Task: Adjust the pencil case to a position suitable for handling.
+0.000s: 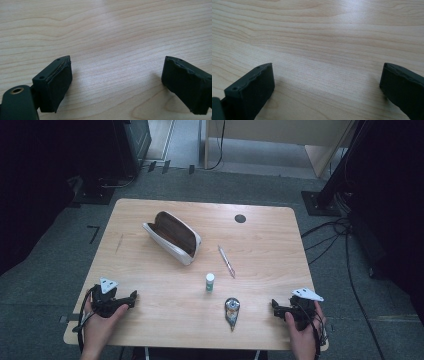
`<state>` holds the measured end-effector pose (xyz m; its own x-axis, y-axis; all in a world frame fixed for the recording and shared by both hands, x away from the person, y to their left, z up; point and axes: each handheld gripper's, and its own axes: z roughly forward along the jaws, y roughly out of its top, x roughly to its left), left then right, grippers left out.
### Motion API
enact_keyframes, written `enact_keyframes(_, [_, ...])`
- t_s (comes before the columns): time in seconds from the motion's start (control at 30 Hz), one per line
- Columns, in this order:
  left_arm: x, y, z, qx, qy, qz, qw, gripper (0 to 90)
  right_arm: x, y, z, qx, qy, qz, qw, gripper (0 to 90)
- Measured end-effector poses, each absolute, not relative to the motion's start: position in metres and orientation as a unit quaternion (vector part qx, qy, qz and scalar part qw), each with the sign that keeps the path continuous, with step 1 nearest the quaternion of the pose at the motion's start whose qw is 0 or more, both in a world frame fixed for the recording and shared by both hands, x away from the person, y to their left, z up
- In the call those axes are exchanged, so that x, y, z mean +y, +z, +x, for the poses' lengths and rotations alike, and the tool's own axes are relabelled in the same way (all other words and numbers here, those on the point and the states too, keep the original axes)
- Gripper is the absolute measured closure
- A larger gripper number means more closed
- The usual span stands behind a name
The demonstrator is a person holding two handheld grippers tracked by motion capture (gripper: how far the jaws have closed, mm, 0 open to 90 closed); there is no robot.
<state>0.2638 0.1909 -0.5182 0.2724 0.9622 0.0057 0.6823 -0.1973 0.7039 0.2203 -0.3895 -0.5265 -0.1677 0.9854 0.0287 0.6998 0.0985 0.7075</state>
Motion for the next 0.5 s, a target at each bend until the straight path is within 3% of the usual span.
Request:
enact_keyframes(0.37, [0.1916,-0.5176,0.2630,0.555,0.229,0.741,0.301,9.4,-0.3895,-0.5264,0.2204,0.702,0.301,0.600,0.237,0.0])
enact_keyframes(0.4, [0.1914,-0.5153,0.2620,0.563,0.233,0.733,0.303,14.1,-0.3895,-0.5264,0.2204,0.702,0.301,0.600,0.237,0.0])
enact_keyframes(0.5, [0.1918,-0.5103,0.2623,0.566,0.223,0.725,0.322,14.6,-0.3894,-0.5264,0.2208,0.702,0.302,0.600,0.237,0.0])
